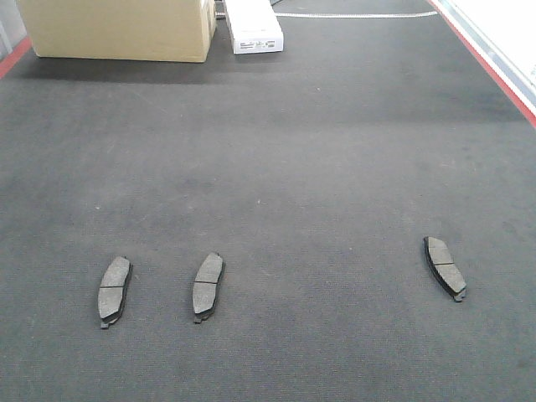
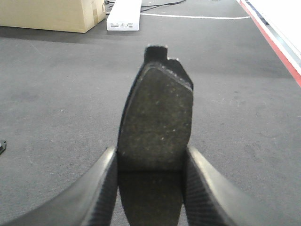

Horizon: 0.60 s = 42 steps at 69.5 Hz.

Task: Move and align brake pads A on conveyor
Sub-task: 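Raise the open left gripper away from the placed pad, then lower the right gripper's pad beside the other placed pad and open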

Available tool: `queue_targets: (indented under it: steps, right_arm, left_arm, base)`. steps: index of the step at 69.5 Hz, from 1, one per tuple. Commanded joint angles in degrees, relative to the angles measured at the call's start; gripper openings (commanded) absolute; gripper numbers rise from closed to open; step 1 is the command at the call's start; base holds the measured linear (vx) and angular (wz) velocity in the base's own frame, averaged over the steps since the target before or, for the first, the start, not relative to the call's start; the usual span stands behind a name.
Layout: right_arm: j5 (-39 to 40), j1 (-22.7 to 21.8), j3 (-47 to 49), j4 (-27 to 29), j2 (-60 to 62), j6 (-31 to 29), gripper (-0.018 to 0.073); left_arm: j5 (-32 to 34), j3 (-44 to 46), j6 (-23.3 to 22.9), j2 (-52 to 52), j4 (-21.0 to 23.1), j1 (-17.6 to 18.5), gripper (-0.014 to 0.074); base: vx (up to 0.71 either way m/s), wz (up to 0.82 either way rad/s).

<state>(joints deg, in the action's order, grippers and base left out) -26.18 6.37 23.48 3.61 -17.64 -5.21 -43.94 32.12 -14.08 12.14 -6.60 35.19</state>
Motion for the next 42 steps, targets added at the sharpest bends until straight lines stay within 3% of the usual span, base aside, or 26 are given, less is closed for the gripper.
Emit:
queue_targets:
  steps: [1,17,31,42]
  right_arm:
    - [5.59,-0.21,1.93,-0.26,-0.56,-0.36,-0.0006]
    - [2.63,-0.21,4.11,0.57,-5.44,0.86,-0.0001]
    - [-8.52,-0.21,12.29,2.25,-18.98,2.11,0.0008]
    - [-10.83,-0.21,17.53,2.02,-32.14,2.11,0.0014]
  left_arm:
    - [4.29,1.24,0.09,0.56,0.12,0.47,0.0450]
    - [4.23,1.24,0.09,0.56,0.12,0.47,0.0450]
    - [3.37,1.24,0.05,0.56,0.10,0.47,0.0450]
    - [3.37,1.24,0.05,0.56,0.10,0.47,0.0450]
  base:
    - [0.00,0.00]
    - [0.00,0.00]
    - [0.00,0.00]
    - [0.00,0.00]
